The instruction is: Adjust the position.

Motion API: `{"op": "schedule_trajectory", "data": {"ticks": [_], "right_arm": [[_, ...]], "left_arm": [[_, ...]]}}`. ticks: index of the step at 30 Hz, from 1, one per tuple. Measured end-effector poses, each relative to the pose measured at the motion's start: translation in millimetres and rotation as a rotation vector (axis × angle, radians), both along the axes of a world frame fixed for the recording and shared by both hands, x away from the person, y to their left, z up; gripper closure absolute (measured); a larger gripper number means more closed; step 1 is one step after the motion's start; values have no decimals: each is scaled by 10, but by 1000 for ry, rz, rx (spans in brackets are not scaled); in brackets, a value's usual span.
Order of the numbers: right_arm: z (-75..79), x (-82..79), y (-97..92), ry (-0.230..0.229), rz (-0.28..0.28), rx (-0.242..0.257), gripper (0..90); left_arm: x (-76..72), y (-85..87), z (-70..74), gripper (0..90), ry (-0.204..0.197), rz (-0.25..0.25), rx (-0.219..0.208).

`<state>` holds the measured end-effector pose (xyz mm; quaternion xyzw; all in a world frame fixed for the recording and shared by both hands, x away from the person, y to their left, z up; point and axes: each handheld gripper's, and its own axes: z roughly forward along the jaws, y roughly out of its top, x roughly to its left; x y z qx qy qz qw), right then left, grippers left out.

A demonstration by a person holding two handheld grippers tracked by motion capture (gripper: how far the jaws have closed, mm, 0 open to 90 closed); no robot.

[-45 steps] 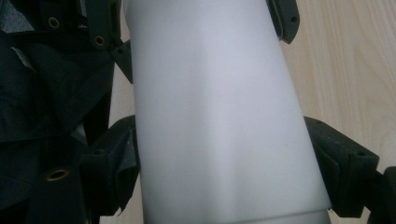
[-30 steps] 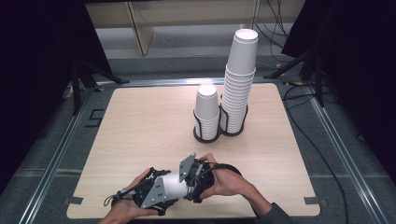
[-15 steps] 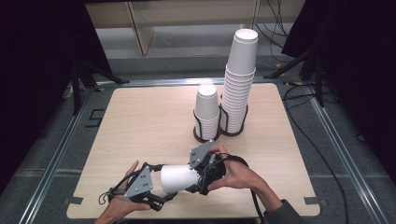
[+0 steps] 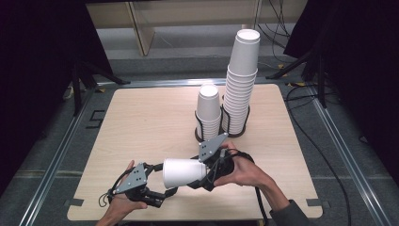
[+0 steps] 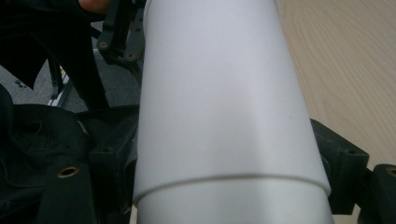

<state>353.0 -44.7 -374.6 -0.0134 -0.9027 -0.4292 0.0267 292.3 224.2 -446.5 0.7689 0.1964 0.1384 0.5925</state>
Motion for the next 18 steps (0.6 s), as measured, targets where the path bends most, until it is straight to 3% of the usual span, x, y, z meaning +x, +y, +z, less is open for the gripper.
{"op": "schedule_trajectory", "data": {"ticks": [6, 12, 15, 18], "right_arm": [[-25, 9, 13, 33, 26, 41, 240], [-87, 8, 55, 54, 47, 46, 240], [-108, -6, 90, 80, 63, 59, 240], [-113, -6, 104, 73, 72, 68, 240]], "left_arm": [[-16, -30, 5, 108, 14, -24, -63], [-17, -34, 23, 1, 18, -38, -136], [-28, -26, 27, 0, 14, -45, -127], [-37, -45, 28, 0, 20, -52, -146]]}}
